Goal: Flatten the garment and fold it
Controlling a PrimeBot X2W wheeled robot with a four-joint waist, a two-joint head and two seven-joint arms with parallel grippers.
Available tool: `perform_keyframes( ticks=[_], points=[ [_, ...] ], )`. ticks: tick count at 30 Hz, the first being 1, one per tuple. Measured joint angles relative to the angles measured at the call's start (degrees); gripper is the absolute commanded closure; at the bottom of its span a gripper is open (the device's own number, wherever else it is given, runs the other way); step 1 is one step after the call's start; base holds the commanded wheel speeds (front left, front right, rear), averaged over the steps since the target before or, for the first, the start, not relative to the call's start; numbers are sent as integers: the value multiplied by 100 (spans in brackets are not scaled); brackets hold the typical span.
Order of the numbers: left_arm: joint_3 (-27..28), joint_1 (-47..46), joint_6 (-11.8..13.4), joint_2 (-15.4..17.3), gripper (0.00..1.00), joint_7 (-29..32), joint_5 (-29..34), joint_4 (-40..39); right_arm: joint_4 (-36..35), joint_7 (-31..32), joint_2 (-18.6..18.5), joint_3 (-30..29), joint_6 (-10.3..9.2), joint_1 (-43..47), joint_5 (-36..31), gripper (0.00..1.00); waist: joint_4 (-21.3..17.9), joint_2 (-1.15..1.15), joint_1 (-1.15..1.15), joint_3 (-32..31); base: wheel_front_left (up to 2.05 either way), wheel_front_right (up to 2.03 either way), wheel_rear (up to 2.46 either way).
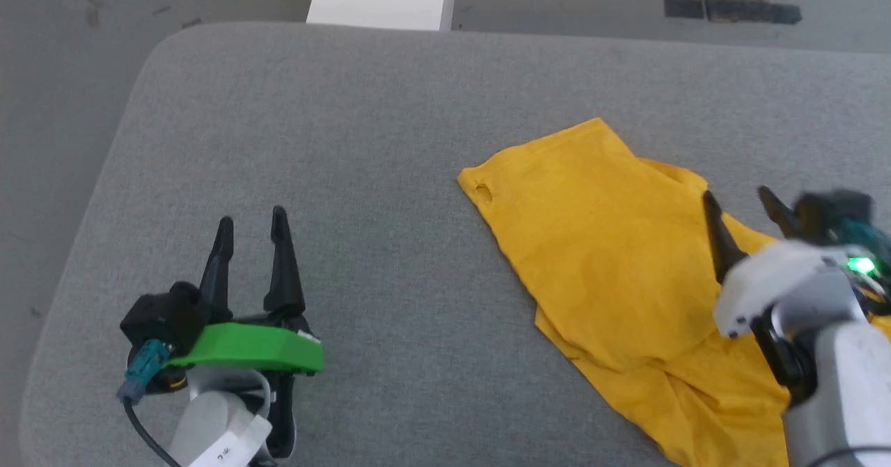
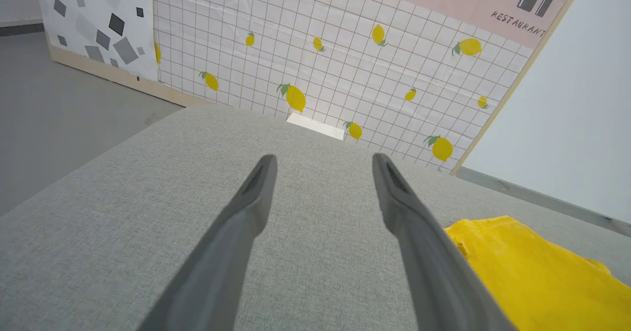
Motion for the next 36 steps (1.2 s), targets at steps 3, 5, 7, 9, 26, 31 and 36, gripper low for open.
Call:
perform_keyframes(
  ticks=[3, 5, 7, 9, 26, 31, 36],
  points=[
    [-94, -112, 8, -1, 0, 0, -8, -56, 762, 505, -107, 120, 0, -606, -166, 0, 73, 0, 0, 148, 0, 0, 0],
    [-138, -175, 12, -1, 0, 0, -31, -79, 1174, 845, -213, 203, 1, -929, -299, 0, 137, 0, 0, 236, 0, 0, 0],
    [-182, -224, 30, -2, 0, 0, -47, -110, 1572, 1250, -293, 299, 0, -1260, -370, 0, 219, 0, 0, 333, 0, 0, 0],
    [-196, -248, 55, -1, 0, 0, -79, -132, 1907, 1737, -338, 369, 0, -1485, -385, 0, 294, 0, 0, 417, 0, 0, 0],
    [-242, -255, 112, -1, 0, 0, -114, -118, 1619, 1279, -510, -2390, 1, -2052, -989, 100, 406, 0, 1, 530, 0, 0, 0],
    [-338, -255, 68, -2, 0, 0, -77, -41, 1612, 1280, -359, -3419, 1, -1718, -1541, 100, 267, 0, 1, 430, 0, 0, 0],
    [-531, -248, 2, -2, 0, 0, -71, 121, 1388, 942, 52, -3532, 0, -1408, -1456, 0, 102, 0, 1, 300, 0, 0, 0]
  ],
)
